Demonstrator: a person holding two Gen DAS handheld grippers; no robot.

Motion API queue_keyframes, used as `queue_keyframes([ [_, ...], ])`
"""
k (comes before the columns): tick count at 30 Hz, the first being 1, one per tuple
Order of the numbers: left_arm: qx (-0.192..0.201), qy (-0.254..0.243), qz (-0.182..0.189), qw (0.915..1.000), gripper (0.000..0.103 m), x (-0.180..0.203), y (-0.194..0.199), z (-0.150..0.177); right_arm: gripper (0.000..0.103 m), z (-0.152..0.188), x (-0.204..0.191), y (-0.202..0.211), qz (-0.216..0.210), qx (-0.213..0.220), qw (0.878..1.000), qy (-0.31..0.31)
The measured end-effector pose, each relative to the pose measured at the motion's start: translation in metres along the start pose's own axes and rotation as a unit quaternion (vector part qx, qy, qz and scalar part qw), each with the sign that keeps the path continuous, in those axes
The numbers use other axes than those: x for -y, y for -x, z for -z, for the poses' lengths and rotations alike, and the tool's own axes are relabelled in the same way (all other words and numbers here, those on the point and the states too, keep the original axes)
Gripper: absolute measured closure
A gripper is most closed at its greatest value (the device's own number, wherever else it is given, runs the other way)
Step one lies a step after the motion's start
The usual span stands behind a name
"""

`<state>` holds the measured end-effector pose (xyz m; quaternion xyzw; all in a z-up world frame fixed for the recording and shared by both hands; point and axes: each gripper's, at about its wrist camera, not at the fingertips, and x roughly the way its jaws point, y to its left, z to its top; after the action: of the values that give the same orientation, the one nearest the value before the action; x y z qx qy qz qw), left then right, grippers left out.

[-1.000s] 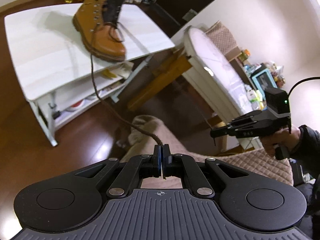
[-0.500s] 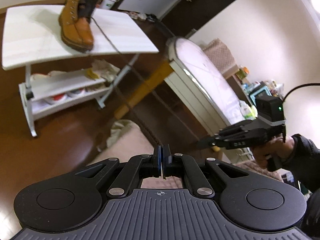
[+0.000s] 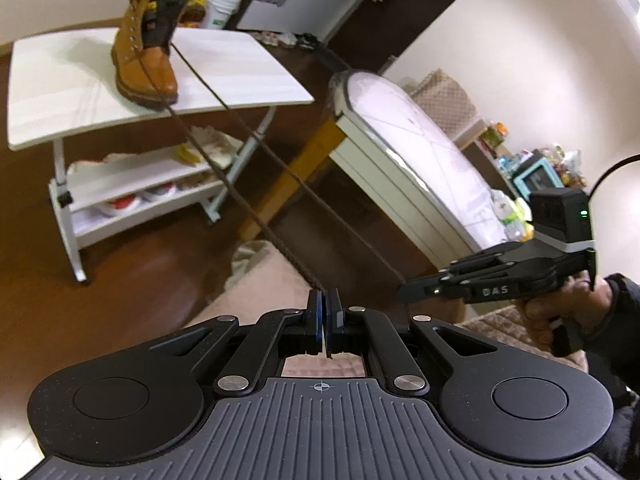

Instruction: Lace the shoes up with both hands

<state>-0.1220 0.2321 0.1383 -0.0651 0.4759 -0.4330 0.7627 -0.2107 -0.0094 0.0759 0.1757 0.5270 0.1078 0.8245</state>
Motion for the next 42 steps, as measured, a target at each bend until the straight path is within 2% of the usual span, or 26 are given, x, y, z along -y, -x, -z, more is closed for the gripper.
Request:
queue_keyframes([
  [4,0.040,-0.026,-0.058,0.9972,0.102,0.018,-0.001,-0.014,0.101,-0.006,-0.006,0.013,0.019,0.060,0.998,-0.001],
  [7,0.070,-0.069,-0.101,0.9900,0.102,0.041,-0.001,-0.030,0.101,-0.012,-0.021,0.024,0.045,0.108,0.993,0.021],
  [10,0.092,-0.097,-0.130,0.9825,0.102,0.057,-0.002,-0.045,0.101,-0.026,-0.044,0.037,0.071,0.161,0.983,0.061],
  [13,0.115,-0.118,-0.172,0.9713,0.102,0.070,0.002,-0.058,0.101,-0.043,-0.056,0.044,0.081,0.192,0.975,0.076],
  [14,0.123,-0.120,-0.198,0.9651,0.102,0.072,0.002,-0.064,0.101,-0.050,-0.059,0.044,0.084,0.198,0.974,0.077],
  [19,0.141,-0.097,-0.264,0.9492,0.101,0.069,0.007,-0.072,0.101,-0.081,-0.074,0.045,0.102,0.240,0.962,0.083],
  [22,0.140,-0.086,-0.276,0.9472,0.101,0.065,0.007,-0.072,0.101,-0.090,-0.082,0.039,0.117,0.248,0.957,0.096],
  [28,0.143,-0.082,-0.277,0.9465,0.101,0.063,0.010,-0.073,0.101,-0.096,-0.081,0.031,0.107,0.241,0.959,0.103],
  [31,0.142,-0.080,-0.269,0.9491,0.101,0.057,0.009,-0.077,0.101,-0.099,-0.079,0.028,0.105,0.240,0.959,0.105],
  [37,0.142,-0.082,-0.269,0.9491,0.101,0.022,0.015,-0.103,0.101,-0.116,-0.062,0.026,0.103,0.243,0.960,0.087],
  [40,0.152,-0.081,-0.290,0.9416,0.101,-0.009,0.024,-0.129,0.101,-0.140,-0.034,0.032,0.136,0.254,0.955,0.071],
  [42,0.179,-0.084,-0.326,0.9245,0.101,-0.050,0.039,-0.173,0.101,-0.171,-0.007,0.042,0.185,0.276,0.941,0.057],
])
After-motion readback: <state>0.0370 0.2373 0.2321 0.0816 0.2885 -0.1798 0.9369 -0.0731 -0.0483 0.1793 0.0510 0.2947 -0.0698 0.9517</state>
